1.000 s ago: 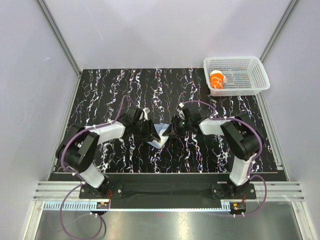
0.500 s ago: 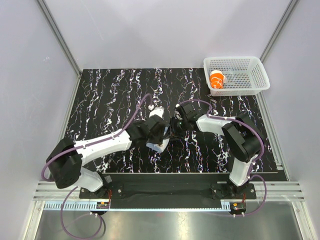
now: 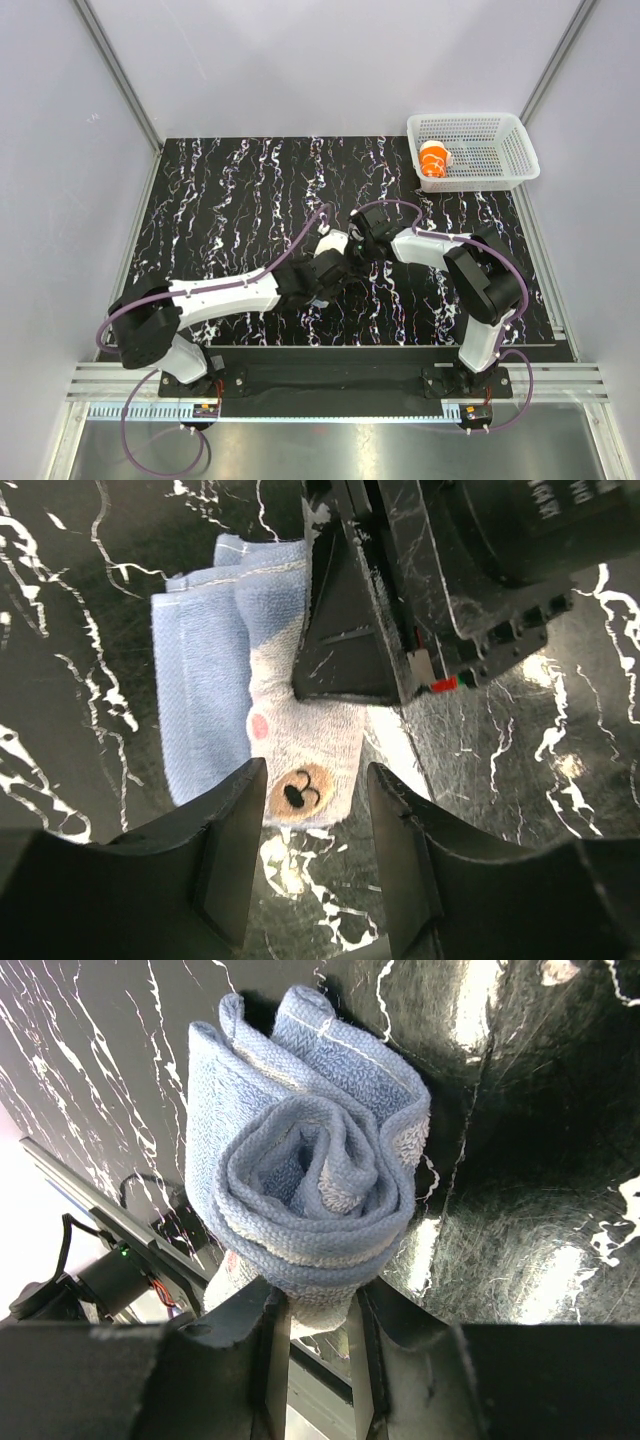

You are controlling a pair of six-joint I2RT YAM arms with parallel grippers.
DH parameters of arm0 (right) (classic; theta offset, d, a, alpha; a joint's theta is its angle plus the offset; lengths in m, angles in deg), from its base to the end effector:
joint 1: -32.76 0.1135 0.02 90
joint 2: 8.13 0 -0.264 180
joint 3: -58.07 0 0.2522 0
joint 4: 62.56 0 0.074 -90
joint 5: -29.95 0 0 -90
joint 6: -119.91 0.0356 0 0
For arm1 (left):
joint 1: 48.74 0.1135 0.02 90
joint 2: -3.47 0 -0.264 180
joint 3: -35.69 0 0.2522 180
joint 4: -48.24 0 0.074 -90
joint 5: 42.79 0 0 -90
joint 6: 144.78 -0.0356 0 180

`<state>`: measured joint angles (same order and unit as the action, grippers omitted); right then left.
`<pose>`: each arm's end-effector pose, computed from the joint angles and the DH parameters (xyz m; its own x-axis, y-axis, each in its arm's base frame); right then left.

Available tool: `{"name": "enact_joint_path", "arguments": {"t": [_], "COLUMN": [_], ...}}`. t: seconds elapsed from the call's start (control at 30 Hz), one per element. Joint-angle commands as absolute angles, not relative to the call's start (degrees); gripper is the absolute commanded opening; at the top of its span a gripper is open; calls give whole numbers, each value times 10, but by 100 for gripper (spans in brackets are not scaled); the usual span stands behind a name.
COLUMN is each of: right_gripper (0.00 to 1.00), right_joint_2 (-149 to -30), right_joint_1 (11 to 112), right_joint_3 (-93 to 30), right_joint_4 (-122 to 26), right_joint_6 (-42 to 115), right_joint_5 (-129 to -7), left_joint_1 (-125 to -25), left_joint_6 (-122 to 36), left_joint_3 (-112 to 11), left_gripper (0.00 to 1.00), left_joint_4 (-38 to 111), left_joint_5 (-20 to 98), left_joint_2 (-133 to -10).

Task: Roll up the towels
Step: Roll the towel

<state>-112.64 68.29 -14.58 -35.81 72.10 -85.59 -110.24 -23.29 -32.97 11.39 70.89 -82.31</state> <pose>0.2805 0.2192 0.1454 -0.9896 0.0379 -0.1387 -0.0573 0.7805 0.6225 0.1578 -0.2606 0.2163 -0.6906 0.2693 -0.6712 0.3886 0.9209 -0.0303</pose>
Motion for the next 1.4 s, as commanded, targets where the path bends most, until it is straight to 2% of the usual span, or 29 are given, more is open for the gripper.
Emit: {"name": "enact_joint_path", "arguments": {"t": [0.0, 1.03, 1.1, 1.23, 1.27, 1.37], "right_gripper": [29, 29, 29, 29, 30, 33], "right_joint_2": [-1130, -1152, -1152, -1153, -1151, -1147], "right_joint_1": [692, 692, 691, 691, 691, 691], "right_joint_3": [-155, -198, -198, -198, -198, -196], "right_joint_4": [-327, -303, -304, -303, -302, -299], "right_joint_6": [706, 716, 717, 717, 717, 716], "right_joint_5": [-833, -880, -884, -890, -891, -891], "left_joint_1": [-1106, -1123, -1124, -1123, -1124, -1122], "left_joint_6": [-232, -186, -185, -189, -193, -198], "left_joint_3": [-323, -243, -244, -240, -240, -233], "left_gripper": [49, 48, 44, 25, 17, 9], "left_joint_4": [159, 175, 173, 181, 185, 193], "left_joint_5": [711, 682, 682, 673, 670, 659], "left_joint_2": [-840, -930, -934, -935, -935, -930]}}
